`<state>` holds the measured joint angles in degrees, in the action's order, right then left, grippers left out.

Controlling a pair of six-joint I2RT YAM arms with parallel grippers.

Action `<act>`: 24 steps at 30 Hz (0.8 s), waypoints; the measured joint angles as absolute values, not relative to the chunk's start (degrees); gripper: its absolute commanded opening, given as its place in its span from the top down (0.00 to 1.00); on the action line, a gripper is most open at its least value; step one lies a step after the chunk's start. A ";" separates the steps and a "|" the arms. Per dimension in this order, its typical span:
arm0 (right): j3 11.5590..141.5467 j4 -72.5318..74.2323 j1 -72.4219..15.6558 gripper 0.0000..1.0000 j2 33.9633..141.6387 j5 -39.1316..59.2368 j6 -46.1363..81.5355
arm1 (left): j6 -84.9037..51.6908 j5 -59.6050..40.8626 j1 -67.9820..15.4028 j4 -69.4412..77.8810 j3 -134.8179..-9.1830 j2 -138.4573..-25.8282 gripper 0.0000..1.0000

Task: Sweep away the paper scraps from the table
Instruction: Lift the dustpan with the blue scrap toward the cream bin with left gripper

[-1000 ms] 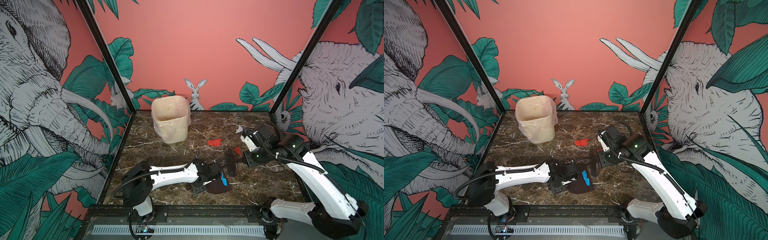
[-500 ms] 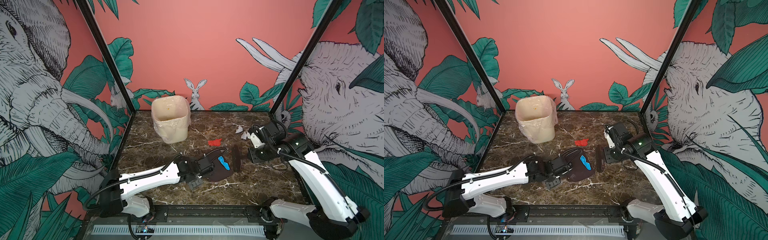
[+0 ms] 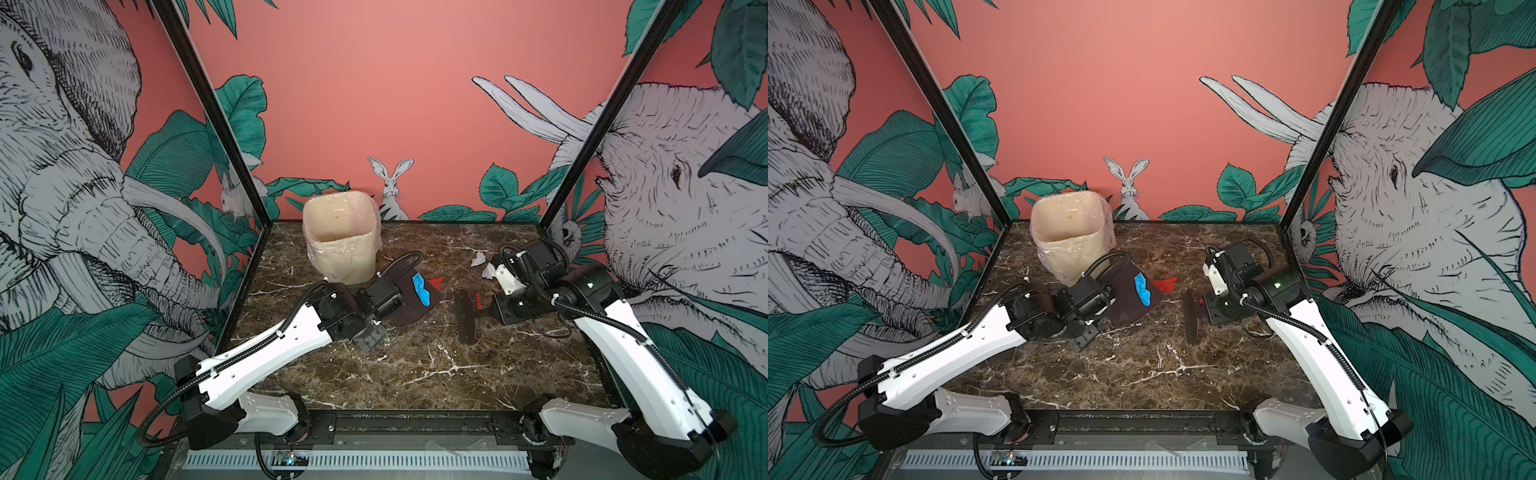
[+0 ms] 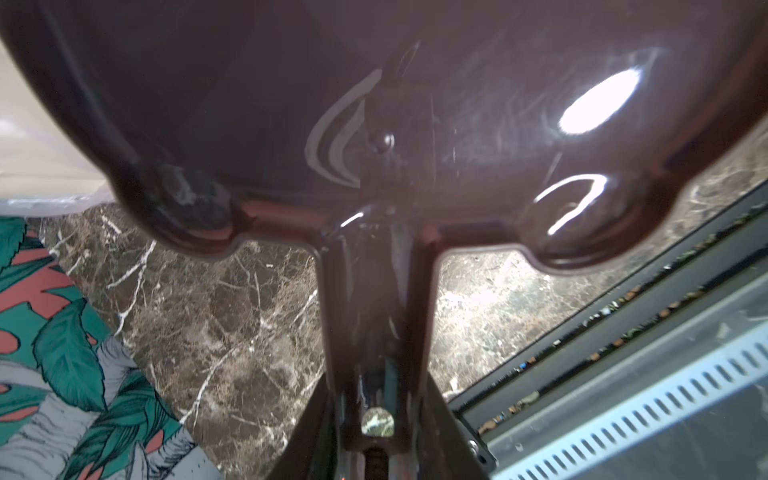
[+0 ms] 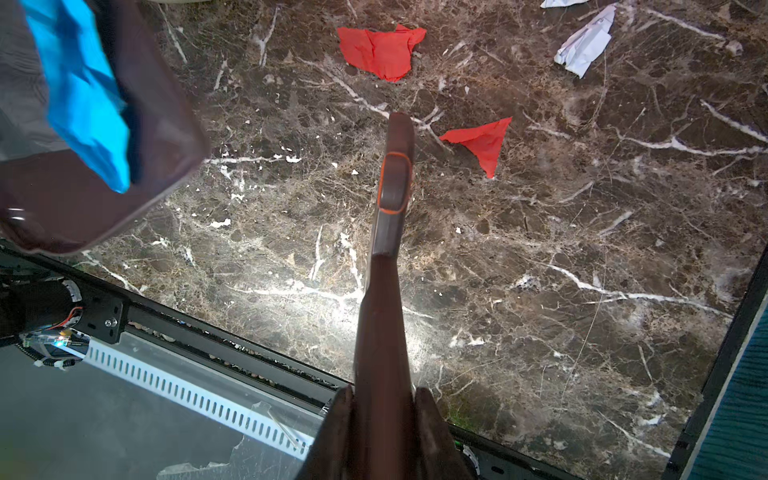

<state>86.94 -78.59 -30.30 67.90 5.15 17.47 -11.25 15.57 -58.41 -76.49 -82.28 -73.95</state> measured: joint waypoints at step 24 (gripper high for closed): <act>86.94 -78.48 -25.02 1.00 68.99 9.39 10.94 | -8.62 9.34 -28.01 -88.18 -98.43 -74.46 1.00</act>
<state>86.94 -78.48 -25.02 68.99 9.39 10.94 -8.62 9.34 -28.01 -88.18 -98.43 -74.46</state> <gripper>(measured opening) 0.213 0.291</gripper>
